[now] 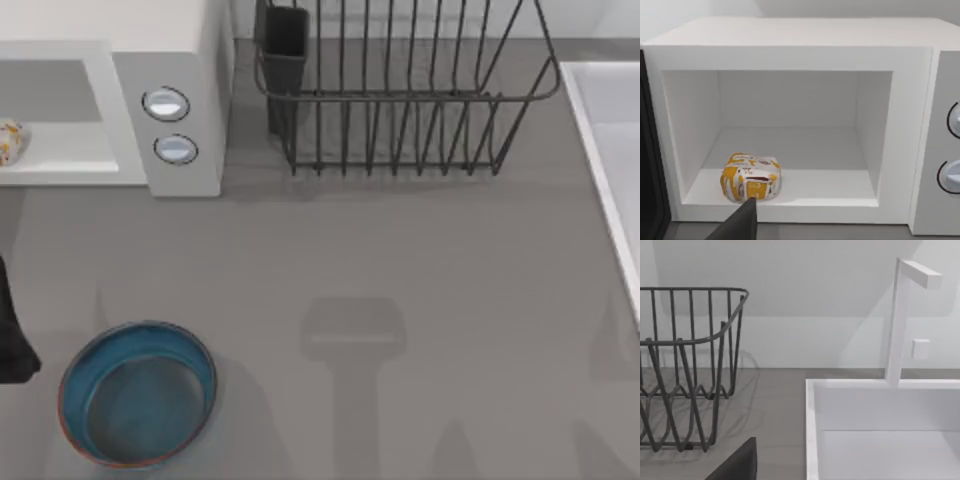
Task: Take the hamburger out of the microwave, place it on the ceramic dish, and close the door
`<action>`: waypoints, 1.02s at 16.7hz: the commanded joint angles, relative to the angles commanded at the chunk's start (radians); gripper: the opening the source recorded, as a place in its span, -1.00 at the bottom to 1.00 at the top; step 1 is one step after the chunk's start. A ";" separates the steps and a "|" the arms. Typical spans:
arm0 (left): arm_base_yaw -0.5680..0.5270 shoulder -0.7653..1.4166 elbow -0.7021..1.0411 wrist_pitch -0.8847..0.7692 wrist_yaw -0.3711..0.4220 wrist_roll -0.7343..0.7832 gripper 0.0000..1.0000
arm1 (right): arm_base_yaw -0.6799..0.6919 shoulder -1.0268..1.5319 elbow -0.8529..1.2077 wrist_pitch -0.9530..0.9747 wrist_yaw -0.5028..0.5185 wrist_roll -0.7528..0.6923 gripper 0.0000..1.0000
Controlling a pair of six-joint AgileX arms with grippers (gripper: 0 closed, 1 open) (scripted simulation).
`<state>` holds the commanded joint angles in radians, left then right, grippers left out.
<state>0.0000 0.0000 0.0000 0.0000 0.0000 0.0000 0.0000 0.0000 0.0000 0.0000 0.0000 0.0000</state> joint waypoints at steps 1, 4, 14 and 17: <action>0.000 0.000 0.000 0.000 0.000 0.000 1.00 | 0.000 0.000 0.000 0.000 0.000 0.000 1.00; 0.000 0.000 0.000 0.000 0.000 0.000 1.00 | 0.000 0.000 0.000 0.000 0.000 0.000 1.00; 0.006 0.030 0.012 0.018 0.004 0.003 1.00 | 0.000 0.000 0.000 0.000 0.000 0.000 1.00; 0.030 0.153 0.060 0.089 0.021 0.012 1.00 | 0.000 0.000 0.000 0.000 0.000 0.000 1.00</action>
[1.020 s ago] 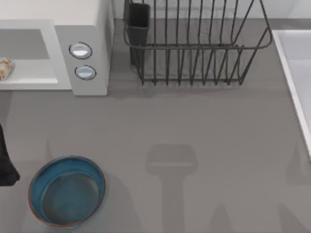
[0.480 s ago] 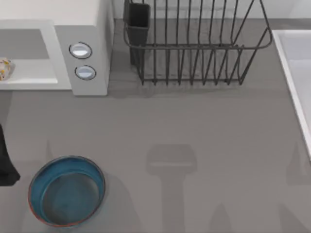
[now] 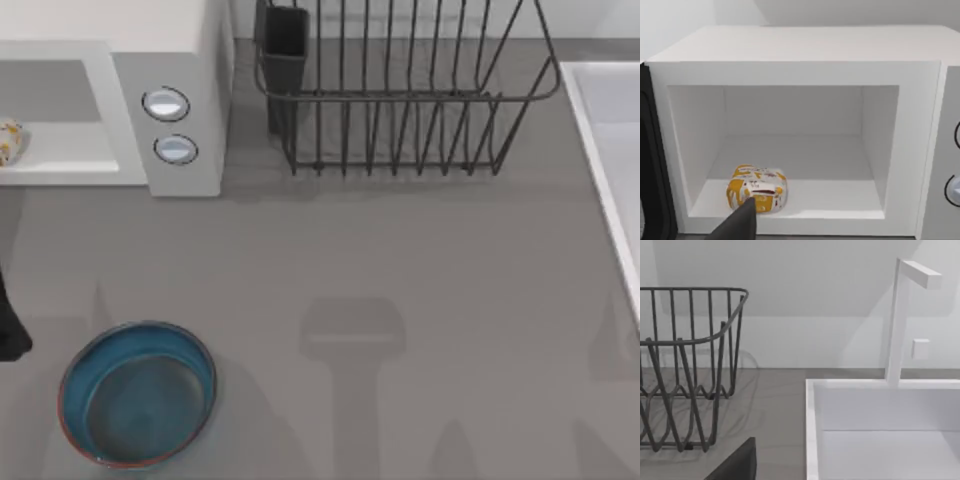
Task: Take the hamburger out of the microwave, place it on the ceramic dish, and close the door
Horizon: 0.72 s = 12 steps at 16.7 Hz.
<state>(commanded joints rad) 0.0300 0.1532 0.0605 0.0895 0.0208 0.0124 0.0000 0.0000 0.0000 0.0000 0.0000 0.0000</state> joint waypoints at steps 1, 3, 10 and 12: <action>0.011 0.062 0.023 0.034 0.008 0.004 1.00 | 0.000 0.000 0.000 0.000 0.000 0.000 1.00; 0.035 0.214 0.080 0.114 0.026 0.015 1.00 | 0.000 0.000 0.000 0.000 0.000 0.000 1.00; 0.126 0.942 0.345 0.469 0.108 0.054 1.00 | 0.000 0.000 0.000 0.000 0.000 0.000 1.00; 0.149 1.175 0.430 0.577 0.132 0.063 1.00 | 0.000 0.000 0.000 0.000 0.000 0.000 1.00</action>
<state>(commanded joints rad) 0.1786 1.3280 0.4908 0.6661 0.1530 0.0758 0.0000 0.0000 0.0000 0.0000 0.0000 0.0000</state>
